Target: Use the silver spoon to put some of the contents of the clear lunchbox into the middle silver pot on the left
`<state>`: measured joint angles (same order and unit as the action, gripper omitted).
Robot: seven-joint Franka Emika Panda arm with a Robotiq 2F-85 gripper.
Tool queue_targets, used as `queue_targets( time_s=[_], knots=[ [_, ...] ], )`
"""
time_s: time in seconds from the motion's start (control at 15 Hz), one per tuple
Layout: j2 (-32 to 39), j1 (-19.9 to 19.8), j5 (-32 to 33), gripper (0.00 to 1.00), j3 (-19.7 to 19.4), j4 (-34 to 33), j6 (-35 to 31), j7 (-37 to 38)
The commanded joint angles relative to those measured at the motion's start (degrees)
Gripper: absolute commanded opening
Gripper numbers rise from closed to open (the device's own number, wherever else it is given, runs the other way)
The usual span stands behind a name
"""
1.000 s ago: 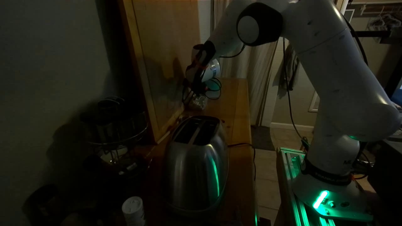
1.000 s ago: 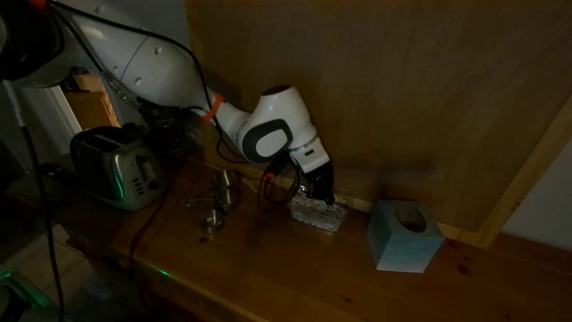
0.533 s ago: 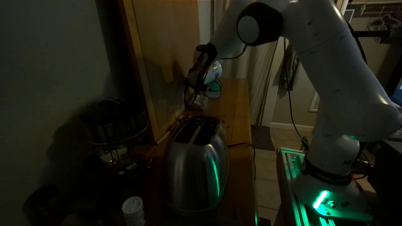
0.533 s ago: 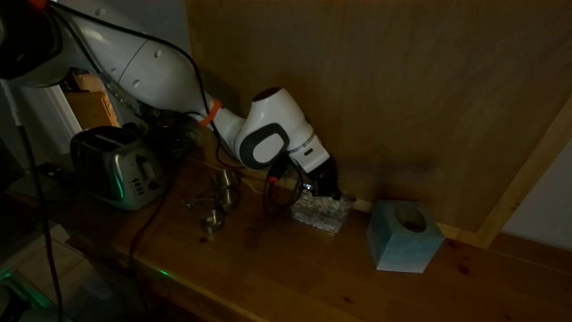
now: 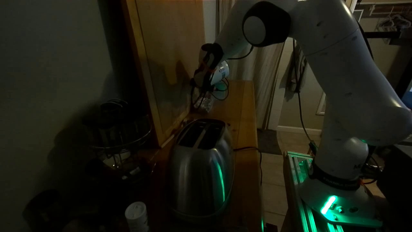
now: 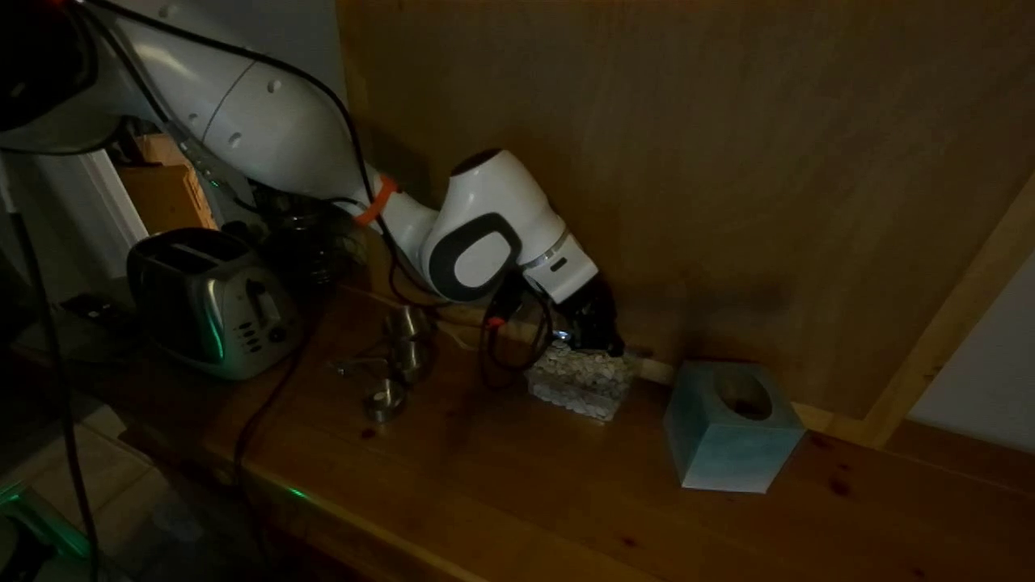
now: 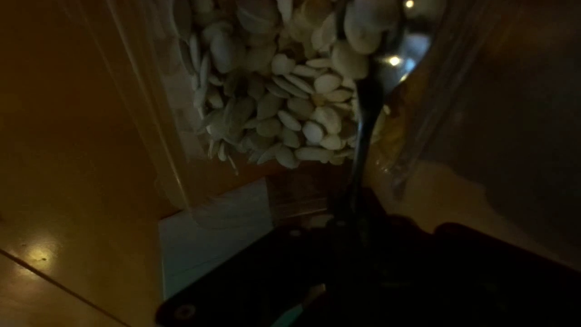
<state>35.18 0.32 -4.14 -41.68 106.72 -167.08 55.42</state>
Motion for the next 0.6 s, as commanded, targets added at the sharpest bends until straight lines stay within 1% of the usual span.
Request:
queue_targets(
  time_s=[0.0, 0.13, 0.27, 0.53],
  knots=[
    [-4.01, 2.63, 1.81, 0.02, -2.47, 3.86, -1.78, -1.06],
    [-5.18, 3.73, 2.00, 0.02, -3.73, 4.79, -1.88, -1.79],
    [-7.09, 5.71, 2.31, 0.02, -5.66, 6.71, -1.25, -3.06],
    [-11.35, 10.74, 4.17, 0.02, -10.75, 11.98, -0.78, -5.45]
  ],
)
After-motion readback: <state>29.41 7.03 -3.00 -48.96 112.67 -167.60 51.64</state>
